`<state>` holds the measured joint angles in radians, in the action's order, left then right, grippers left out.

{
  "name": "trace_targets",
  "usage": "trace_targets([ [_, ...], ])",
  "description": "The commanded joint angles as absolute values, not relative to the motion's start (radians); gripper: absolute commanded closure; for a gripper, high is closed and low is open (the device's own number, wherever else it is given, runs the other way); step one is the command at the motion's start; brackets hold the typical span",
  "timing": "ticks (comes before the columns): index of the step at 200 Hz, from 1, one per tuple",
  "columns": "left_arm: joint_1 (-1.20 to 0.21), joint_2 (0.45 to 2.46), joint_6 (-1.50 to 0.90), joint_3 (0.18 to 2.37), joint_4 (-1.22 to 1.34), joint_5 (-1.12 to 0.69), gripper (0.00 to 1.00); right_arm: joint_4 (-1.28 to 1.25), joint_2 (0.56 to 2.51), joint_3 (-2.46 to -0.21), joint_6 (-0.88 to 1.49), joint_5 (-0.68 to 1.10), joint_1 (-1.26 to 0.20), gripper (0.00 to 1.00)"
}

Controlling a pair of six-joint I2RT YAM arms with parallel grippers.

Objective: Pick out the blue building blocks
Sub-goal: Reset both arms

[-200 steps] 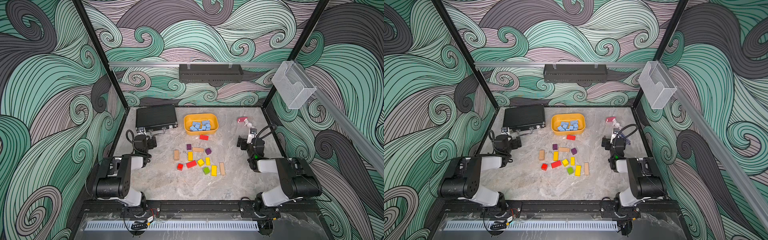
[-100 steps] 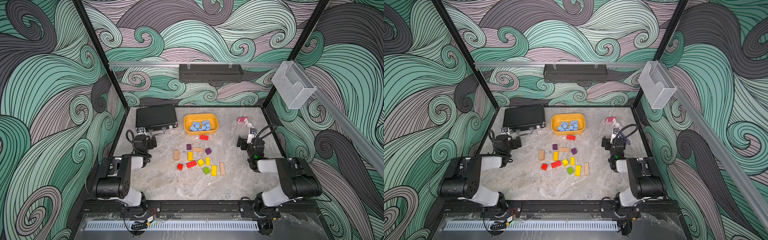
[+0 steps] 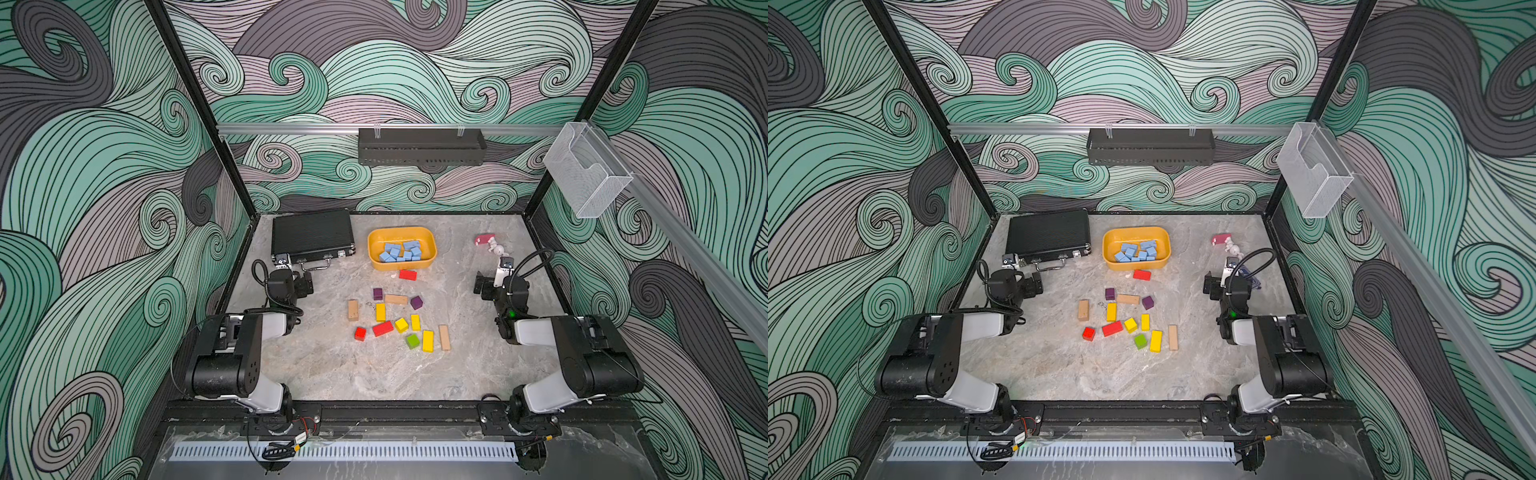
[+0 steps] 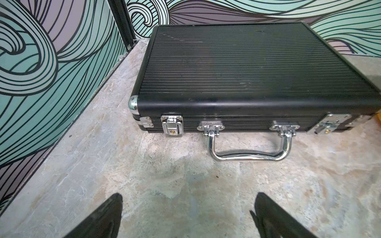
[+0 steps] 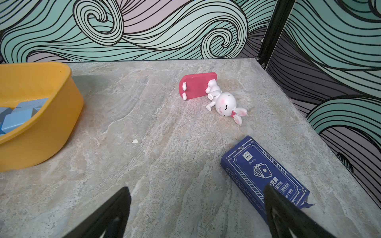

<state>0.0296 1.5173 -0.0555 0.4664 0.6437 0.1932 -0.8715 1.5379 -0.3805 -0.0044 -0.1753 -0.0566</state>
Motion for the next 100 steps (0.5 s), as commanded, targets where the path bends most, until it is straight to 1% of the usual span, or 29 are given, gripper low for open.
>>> trace_targets([
  [1,0.034,1.526,-0.058,0.471,0.667,0.186,0.01,-0.877,1.540,-0.393,-0.011,-0.169,-0.052,0.01],
  [42,0.034,1.526,-0.059,0.472,0.667,0.186,0.01,-0.878,1.541,-0.393,-0.011,-0.169,-0.051,0.00],
  [48,0.034,1.525,-0.058,0.471,0.668,0.186,0.01,-0.877,1.541,-0.394,-0.011,-0.167,-0.051,0.03],
  [52,0.034,1.526,-0.058,0.472,0.667,0.186,0.01,-0.876,1.542,-0.394,-0.011,-0.166,-0.051,0.10],
  [56,0.034,1.525,-0.058,0.472,0.667,0.185,0.01,-0.877,1.542,-0.394,-0.011,-0.166,-0.051,0.20],
  [60,0.033,1.526,-0.058,0.472,0.667,0.185,0.01,-0.876,1.543,-0.394,-0.011,-0.166,-0.051,0.33],
  [64,0.033,1.526,-0.058,0.471,0.668,0.185,0.01,-0.876,1.542,-0.394,-0.011,-0.166,-0.051,0.50],
  [66,0.034,1.526,-0.059,0.471,0.667,0.185,0.02,-0.876,1.542,-0.394,-0.011,-0.166,-0.050,0.60],
  [69,0.034,1.526,-0.058,0.472,0.667,0.185,0.01,-0.875,1.542,-0.394,-0.011,-0.166,-0.050,0.73],
  [74,0.033,1.526,-0.058,0.472,0.667,0.185,0.01,-0.874,1.542,-0.394,-0.011,-0.166,-0.048,0.91],
  [77,0.032,1.526,-0.058,0.472,0.667,0.186,0.01,-0.874,1.541,-0.394,-0.011,-0.166,-0.049,0.99],
  [100,0.033,1.526,-0.058,0.472,0.667,0.185,0.01,-0.875,1.542,-0.394,-0.012,-0.166,-0.049,1.00],
])
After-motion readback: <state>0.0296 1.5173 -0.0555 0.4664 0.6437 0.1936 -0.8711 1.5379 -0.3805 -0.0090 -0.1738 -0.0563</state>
